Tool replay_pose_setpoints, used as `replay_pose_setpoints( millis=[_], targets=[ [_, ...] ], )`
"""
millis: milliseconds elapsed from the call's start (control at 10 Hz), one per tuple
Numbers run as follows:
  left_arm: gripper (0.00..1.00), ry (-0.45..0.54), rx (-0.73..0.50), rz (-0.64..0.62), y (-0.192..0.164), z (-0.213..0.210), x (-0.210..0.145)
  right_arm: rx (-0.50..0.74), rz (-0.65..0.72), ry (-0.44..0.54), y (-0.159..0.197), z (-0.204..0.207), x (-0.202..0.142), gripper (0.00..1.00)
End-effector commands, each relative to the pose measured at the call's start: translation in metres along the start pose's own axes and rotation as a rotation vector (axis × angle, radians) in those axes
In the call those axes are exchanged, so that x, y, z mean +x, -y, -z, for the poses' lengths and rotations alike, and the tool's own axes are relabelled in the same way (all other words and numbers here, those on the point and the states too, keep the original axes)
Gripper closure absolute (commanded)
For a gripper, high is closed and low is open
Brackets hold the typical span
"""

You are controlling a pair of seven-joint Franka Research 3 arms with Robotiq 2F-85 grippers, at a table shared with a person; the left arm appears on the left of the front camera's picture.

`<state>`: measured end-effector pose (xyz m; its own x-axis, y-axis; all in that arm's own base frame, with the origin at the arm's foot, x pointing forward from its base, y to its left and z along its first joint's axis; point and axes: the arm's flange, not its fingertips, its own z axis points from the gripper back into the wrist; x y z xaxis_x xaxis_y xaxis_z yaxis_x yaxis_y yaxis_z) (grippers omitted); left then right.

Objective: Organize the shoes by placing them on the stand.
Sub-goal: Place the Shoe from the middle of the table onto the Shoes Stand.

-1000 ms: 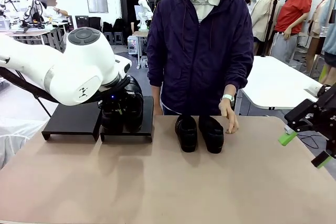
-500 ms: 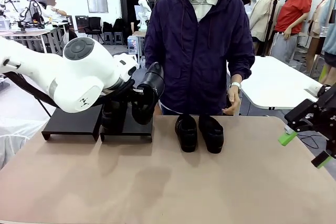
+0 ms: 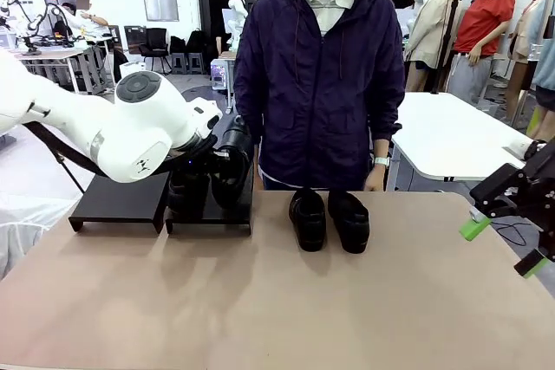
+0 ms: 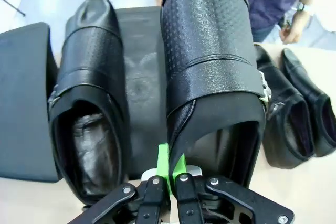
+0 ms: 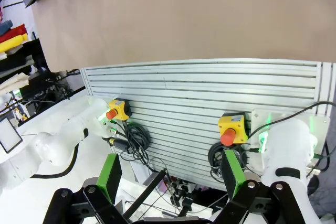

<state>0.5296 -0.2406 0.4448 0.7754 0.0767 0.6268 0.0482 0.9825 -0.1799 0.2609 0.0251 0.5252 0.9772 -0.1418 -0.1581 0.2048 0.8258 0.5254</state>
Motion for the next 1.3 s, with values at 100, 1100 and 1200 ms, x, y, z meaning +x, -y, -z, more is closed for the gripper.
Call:
replay_pose_setpoints(
  millis=[100,1100,1200],
  targets=[
    [1.00,0.015,0.019,-0.011,0.022,0.031,-0.007,0.023,-0.015,-0.006,-0.002,-0.004,0.001,0.00],
    [0.00,0.004,0.056,-0.042,0.017,0.054,-0.016,0.023,-0.015,-0.006,-0.002,-0.004,0.001,0.00],
    [0.00,0.013,0.051,-0.041,0.017,0.051,-0.015,0.023,-0.015,-0.006,-0.002,-0.004,0.001,0.00]
  ],
)
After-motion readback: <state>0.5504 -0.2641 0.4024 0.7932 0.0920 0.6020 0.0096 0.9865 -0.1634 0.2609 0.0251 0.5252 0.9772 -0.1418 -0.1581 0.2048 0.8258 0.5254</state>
